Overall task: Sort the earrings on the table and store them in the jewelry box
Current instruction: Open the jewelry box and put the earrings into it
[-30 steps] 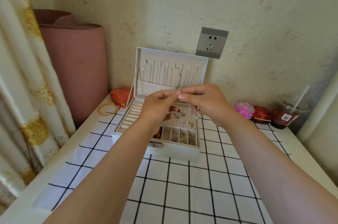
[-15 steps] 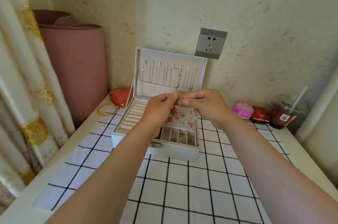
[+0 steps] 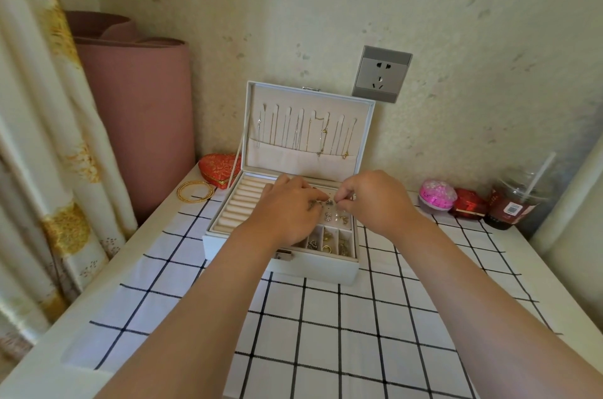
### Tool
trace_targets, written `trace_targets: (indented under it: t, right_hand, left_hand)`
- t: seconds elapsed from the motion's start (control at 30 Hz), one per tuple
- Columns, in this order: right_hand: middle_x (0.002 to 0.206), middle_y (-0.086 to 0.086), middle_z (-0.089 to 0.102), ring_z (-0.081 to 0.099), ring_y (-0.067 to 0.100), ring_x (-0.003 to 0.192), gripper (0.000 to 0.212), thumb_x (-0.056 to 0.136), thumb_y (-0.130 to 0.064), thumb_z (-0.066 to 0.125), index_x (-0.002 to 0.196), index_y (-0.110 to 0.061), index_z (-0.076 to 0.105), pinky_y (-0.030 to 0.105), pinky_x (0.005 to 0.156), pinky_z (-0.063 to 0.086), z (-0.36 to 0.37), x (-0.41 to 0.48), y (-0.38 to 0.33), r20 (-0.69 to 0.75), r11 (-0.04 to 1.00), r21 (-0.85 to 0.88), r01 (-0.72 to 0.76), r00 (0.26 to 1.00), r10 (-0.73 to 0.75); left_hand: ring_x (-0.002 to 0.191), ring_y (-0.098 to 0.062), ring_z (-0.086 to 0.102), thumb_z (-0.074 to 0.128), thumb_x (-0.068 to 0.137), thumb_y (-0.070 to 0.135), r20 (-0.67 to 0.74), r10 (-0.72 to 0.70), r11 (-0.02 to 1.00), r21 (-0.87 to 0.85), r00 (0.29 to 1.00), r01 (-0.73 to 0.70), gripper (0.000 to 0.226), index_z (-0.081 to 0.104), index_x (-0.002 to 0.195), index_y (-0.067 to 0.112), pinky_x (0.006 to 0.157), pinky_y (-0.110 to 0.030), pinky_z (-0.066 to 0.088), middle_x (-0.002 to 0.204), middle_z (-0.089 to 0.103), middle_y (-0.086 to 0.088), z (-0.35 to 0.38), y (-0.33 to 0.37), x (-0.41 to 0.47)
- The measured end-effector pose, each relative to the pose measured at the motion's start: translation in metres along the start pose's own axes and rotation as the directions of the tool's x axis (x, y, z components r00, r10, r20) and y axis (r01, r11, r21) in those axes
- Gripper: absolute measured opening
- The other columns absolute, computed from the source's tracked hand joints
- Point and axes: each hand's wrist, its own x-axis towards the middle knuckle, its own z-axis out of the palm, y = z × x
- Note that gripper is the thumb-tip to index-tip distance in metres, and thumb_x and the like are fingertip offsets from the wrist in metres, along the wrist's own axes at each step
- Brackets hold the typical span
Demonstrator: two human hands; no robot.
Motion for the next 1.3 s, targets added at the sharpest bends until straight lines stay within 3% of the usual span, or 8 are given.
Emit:
trace_targets:
  t: [0.23,0.4,0.57,0.7,0.83,1.0,1.3]
  right_hand:
    - [0.088,-0.013,0.073,0.065,0.008,0.082,0.01,0.088,-0.022,0.07,0.086,-0.028,0.078,0.021,0.058,0.037,0.0,0.0,0.001,-0.02,0.999,-0.048,0.017,1.0,-0.018]
    - [0.085,-0.013,0.073,0.065,0.007,0.079,0.007,0.086,-0.024,0.073,0.084,-0.027,0.078,0.016,0.058,0.039,0.002,-0.001,0.003,-0.04,1.0,0.005,0.014,0.999,-0.014]
    - [0.084,-0.014,0.072,0.064,0.005,0.079,0.006,0.085,-0.023,0.074,0.082,-0.028,0.078,0.014,0.059,0.039,-0.001,0.001,0.003,0.036,0.999,0.037,0.013,0.999,-0.014]
    - [0.081,-0.006,0.074,0.067,0.013,0.076,0.011,0.086,-0.02,0.07,0.078,-0.024,0.077,0.026,0.062,0.051,0.002,0.0,0.002,-0.017,0.999,-0.037,0.034,0.999,-0.035]
    - [0.082,-0.011,0.073,0.066,0.009,0.077,0.011,0.086,-0.02,0.07,0.081,-0.027,0.077,0.021,0.06,0.046,0.002,0.001,0.003,-0.008,0.999,-0.022,0.029,1.0,-0.029]
    - [0.091,-0.015,0.073,0.065,0.006,0.085,0.011,0.088,-0.02,0.071,0.087,-0.028,0.079,0.029,0.077,0.053,-0.001,0.002,0.008,0.099,0.994,0.099,0.036,0.994,-0.046]
    - [0.105,-0.011,0.071,0.064,0.008,0.099,0.025,0.091,-0.01,0.062,0.1,-0.026,0.078,0.032,0.088,0.053,-0.001,0.002,0.015,0.132,0.991,0.125,0.043,0.989,-0.06]
  left_hand:
    - [0.126,-0.016,0.032,0.041,0.1,0.04,0.013,0.0,1.0,-0.005,1.0,0.0,0.038,0.055,0.135,0.041,0.106,-0.038,0.026,0.13,0.05,0.007,-0.001,0.001,-0.001]
    - [0.128,-0.017,0.031,0.042,0.1,0.038,0.017,-0.001,1.0,-0.009,1.0,0.002,0.039,0.053,0.136,0.04,0.107,-0.039,0.027,0.131,0.05,0.006,-0.002,0.002,-0.002]
    - [0.128,-0.017,0.031,0.042,0.099,0.038,0.019,-0.003,1.0,-0.009,1.0,0.003,0.039,0.052,0.137,0.041,0.107,-0.039,0.026,0.131,0.049,0.006,-0.002,0.003,-0.002]
    - [0.127,-0.017,0.031,0.043,0.099,0.038,0.025,-0.001,1.0,-0.005,1.0,0.001,0.039,0.052,0.136,0.042,0.107,-0.038,0.027,0.131,0.049,0.006,-0.002,0.003,-0.002]
    - [0.127,-0.017,0.031,0.043,0.098,0.036,0.028,0.002,1.0,-0.013,1.0,-0.002,0.039,0.053,0.136,0.042,0.107,-0.038,0.026,0.13,0.049,0.006,-0.001,0.003,-0.002]
    - [0.127,-0.017,0.031,0.043,0.098,0.036,0.029,0.002,1.0,-0.019,1.0,-0.002,0.04,0.052,0.137,0.042,0.107,-0.038,0.026,0.13,0.049,0.006,-0.001,0.002,-0.002]
    - [0.128,-0.016,0.031,0.047,0.096,0.042,0.008,0.013,1.0,-0.005,1.0,-0.013,0.039,0.055,0.134,0.042,0.109,-0.038,0.025,0.13,0.045,0.007,-0.001,0.003,-0.002]
